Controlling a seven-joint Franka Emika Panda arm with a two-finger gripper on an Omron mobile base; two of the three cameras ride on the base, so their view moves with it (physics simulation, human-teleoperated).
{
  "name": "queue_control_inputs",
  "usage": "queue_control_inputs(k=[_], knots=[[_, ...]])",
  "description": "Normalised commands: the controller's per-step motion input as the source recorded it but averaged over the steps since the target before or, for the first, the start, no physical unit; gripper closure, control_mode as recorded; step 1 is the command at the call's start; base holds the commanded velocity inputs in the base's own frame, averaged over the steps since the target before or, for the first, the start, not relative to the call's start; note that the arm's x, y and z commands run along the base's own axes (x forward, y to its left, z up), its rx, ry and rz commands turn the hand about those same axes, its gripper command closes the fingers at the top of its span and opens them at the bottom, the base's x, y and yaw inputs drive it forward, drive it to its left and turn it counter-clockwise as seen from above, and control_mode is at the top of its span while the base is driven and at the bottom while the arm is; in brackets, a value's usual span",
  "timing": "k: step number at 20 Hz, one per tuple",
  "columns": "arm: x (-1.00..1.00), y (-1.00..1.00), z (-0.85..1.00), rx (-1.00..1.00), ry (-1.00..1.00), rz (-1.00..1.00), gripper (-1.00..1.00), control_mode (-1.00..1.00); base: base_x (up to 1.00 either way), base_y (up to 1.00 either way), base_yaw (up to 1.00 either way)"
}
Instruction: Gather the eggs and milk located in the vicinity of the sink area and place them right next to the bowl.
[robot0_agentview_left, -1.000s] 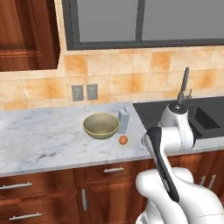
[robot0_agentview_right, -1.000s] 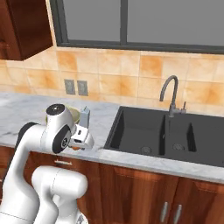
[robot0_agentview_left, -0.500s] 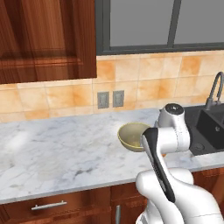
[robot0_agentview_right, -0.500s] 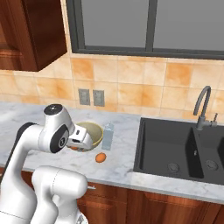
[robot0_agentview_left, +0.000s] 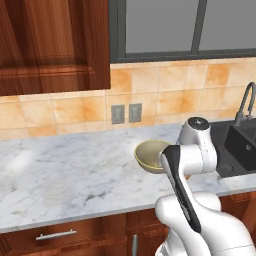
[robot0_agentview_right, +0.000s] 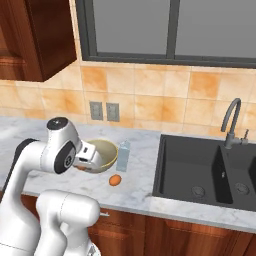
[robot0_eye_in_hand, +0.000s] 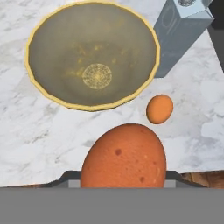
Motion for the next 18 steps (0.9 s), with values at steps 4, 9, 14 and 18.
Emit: queue_control_inputs(k=[4,9,14,18], knots=[[-0.07,0.52,-0.36,0.00,-0.12,-0.12,1.00,-1.00,0.00,0.00,0.00],[-0.10,0.42,-0.56,-0.10,0.00,-0.34,1.00,-1.00,0.00,0.00,0.00],[0.48,0.26,-0.63,-0.12,-0.09,-0.38,1.00,-1.00,0.00,0.00,0.00],[0.71,0.14,-0.61,-0.01,-0.26,-0.23,1.00,-1.00,0.00,0.00,0.00]])
